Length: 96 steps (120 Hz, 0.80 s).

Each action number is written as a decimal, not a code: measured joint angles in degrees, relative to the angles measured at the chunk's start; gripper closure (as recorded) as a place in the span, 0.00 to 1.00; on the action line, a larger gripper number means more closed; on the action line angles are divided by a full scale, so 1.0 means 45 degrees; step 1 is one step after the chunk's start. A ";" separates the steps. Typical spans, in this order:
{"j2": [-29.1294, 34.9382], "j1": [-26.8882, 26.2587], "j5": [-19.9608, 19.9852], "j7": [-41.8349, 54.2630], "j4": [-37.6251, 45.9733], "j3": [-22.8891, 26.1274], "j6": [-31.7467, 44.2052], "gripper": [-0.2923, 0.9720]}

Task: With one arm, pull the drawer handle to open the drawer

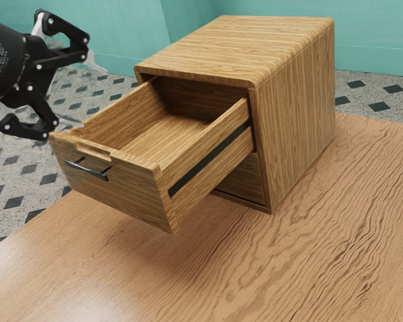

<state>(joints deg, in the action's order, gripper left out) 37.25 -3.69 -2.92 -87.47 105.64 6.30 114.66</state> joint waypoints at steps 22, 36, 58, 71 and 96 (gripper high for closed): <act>-0.4142 -0.5724 -0.0032 0.0058 -0.4878 0.0013 -0.2907 0.28; -0.6198 -0.6866 0.0127 0.0096 -0.5879 0.0058 -0.3694 0.26; -0.7695 -0.7167 0.0553 0.0164 -0.4682 -0.0192 -0.4153 0.24; -0.7930 -0.7189 0.0899 0.0178 -0.4546 -0.0525 -0.4297 0.24; -0.7943 -0.7311 0.1568 0.0038 -0.4426 -0.1531 -0.4476 0.23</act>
<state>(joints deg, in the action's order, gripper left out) 1.51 -36.59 4.13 -87.29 85.72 -0.59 94.52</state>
